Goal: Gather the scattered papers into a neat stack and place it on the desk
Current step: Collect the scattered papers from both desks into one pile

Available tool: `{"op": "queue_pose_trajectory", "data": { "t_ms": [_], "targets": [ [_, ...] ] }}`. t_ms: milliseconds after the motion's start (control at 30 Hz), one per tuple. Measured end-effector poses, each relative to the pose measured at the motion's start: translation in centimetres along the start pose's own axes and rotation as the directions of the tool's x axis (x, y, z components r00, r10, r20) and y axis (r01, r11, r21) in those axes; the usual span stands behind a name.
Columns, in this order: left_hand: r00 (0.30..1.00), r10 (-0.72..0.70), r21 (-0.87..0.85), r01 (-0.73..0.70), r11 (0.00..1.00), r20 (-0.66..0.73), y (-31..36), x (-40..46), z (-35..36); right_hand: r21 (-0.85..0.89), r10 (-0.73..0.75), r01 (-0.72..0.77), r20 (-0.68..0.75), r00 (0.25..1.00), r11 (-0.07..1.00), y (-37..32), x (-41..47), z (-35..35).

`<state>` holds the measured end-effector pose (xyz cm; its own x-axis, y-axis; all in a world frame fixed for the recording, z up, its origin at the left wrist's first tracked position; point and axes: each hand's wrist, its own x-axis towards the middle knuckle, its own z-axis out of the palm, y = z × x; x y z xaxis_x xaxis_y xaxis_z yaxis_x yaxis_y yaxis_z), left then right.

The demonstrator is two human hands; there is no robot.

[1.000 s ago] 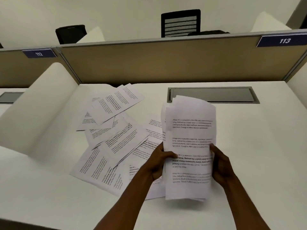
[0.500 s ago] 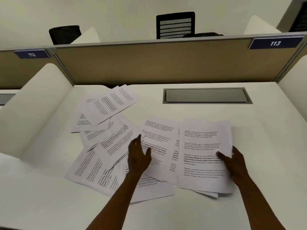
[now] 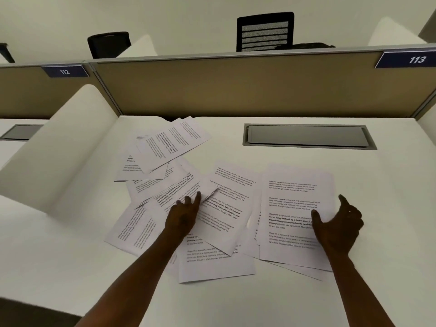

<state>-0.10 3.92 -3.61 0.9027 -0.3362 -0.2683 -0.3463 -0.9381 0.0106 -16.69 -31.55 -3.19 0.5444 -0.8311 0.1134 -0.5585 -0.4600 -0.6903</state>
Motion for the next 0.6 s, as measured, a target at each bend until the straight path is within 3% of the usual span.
{"op": "queue_pose_trajectory", "data": {
  "t_ms": [100,200,267,333,400,500,600],
  "targets": [
    [0.999,0.030,0.021,-0.029,0.999,-0.036,-0.2,0.0,-0.8,0.073,-0.131,0.129,0.029,0.991,0.989,-1.8,-1.7,0.5],
    [0.994,-0.063,0.005,0.064,0.998,-0.090,0.3,-0.2,-2.2,0.227,-0.194,0.167,0.102,0.976,0.959,-3.8,-4.0,1.2],
    [0.975,-0.141,-0.044,0.135,0.990,-0.173,1.1,-0.8,-3.3,0.389,-0.174,0.086,0.199,0.964,0.917,-5.1,-5.3,1.6],
    [0.923,-0.182,-0.102,0.156,0.982,-0.340,2.1,-2.0,-4.2,0.476,-0.128,-0.064,0.359,0.925,0.877,-6.3,-6.1,1.8],
    [0.855,-0.197,-0.179,0.124,0.976,-0.479,3.2,-3.6,-4.7,0.504,-0.068,-0.267,0.552,0.831,0.822,-7.3,-6.6,2.4],
    [0.774,-0.165,-0.257,0.004,0.966,-0.611,4.9,-6.2,-4.5,0.437,-0.005,-0.609,0.815,0.580,0.662,-8.9,-7.0,3.6],
    [0.768,-0.121,-0.296,-0.092,0.951,-0.628,6.4,-8.6,-3.6,0.291,0.016,-0.795,0.935,0.353,0.532,-10.0,-6.8,4.7]
  ]
}}
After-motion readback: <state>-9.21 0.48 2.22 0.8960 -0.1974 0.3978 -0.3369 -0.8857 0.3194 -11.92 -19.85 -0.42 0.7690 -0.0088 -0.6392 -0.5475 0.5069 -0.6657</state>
